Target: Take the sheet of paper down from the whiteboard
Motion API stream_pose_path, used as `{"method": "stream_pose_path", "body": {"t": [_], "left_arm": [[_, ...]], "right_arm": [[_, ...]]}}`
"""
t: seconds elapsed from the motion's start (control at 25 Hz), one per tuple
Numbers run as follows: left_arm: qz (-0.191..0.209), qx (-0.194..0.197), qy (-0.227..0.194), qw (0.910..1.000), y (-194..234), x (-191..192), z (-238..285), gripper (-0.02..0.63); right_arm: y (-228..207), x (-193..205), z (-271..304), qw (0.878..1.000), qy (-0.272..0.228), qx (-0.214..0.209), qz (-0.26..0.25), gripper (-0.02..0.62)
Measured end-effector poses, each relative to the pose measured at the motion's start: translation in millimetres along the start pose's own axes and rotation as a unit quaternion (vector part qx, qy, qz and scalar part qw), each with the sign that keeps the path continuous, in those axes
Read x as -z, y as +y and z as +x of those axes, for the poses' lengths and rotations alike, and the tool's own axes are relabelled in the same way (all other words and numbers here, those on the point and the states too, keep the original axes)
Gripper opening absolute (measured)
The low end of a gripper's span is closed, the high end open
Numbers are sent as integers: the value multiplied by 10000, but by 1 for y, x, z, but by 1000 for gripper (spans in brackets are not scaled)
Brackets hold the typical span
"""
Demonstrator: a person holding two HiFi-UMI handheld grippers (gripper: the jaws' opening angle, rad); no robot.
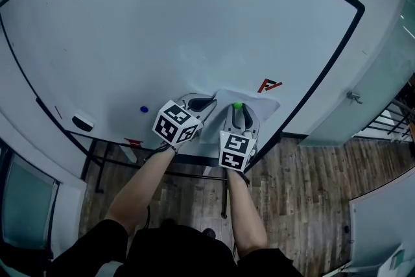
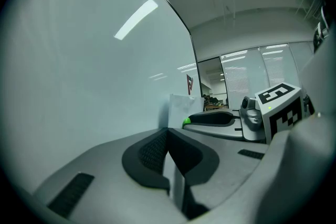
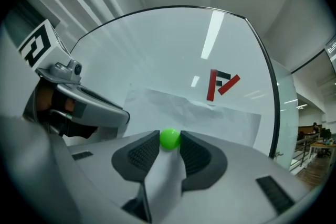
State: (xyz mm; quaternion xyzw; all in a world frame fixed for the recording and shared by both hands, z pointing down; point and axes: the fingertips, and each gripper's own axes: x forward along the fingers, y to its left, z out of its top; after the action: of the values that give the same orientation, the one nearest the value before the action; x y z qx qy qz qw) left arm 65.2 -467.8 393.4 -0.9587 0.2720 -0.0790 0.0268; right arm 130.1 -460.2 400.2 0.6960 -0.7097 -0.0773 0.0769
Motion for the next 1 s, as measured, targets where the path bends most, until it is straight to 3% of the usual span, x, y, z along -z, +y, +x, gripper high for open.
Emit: {"method": "stream_pose_path", "body": {"t": [0.56, 1.0], "left_arm": [[-320, -145, -74, 9994, 0, 6, -1, 20], [-458, -599, -38, 9971, 1, 7, 0, 20]], "right_arm": [[-1, 0, 1, 9999, 43, -102, -120, 132], [-2, 0, -1, 9984, -50, -405, 387, 133]]}}
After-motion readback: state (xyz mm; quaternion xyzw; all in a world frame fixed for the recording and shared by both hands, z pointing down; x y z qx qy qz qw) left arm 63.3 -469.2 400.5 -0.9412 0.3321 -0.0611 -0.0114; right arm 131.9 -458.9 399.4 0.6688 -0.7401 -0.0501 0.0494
